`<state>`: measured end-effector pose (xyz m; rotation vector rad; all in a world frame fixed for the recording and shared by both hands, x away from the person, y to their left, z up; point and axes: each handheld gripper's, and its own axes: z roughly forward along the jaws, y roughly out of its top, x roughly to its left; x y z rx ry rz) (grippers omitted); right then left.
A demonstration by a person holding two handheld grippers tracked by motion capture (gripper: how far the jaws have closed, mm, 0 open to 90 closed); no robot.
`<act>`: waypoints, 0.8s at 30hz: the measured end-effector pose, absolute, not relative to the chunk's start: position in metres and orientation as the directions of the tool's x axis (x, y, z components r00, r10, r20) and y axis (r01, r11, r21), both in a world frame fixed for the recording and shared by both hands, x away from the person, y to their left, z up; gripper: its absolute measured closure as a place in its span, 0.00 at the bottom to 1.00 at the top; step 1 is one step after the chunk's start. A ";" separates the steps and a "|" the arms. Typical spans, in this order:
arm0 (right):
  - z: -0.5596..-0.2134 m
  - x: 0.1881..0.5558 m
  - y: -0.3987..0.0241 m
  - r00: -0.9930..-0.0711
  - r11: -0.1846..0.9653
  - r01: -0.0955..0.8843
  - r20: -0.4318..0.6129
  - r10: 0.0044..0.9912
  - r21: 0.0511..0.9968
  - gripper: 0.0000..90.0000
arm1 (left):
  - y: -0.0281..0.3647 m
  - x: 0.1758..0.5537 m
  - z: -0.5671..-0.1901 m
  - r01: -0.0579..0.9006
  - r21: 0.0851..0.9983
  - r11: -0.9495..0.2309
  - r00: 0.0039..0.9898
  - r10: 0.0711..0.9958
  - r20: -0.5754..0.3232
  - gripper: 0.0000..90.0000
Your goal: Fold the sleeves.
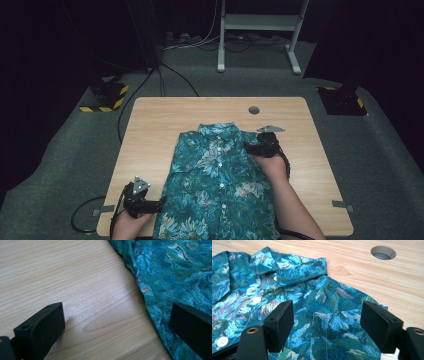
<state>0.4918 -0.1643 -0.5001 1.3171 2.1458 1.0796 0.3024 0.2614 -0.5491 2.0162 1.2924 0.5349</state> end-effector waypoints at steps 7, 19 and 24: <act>-0.496 0.489 -0.164 -0.477 0.249 0.561 0.062 0.877 0.790 0.18 | 0.261 0.302 -0.549 0.628 0.724 -0.286 0.424 0.906 -0.010 0.01; -0.492 0.479 -0.170 -0.451 0.238 0.537 0.036 0.892 0.809 0.01 | 0.260 0.302 -0.549 0.626 0.722 -0.292 0.427 0.904 -0.004 0.01; -0.494 0.471 -0.178 -0.455 0.227 0.532 0.050 0.889 0.815 0.01 | 0.259 0.302 -0.549 0.626 0.722 -0.295 0.427 0.904 -0.001 0.01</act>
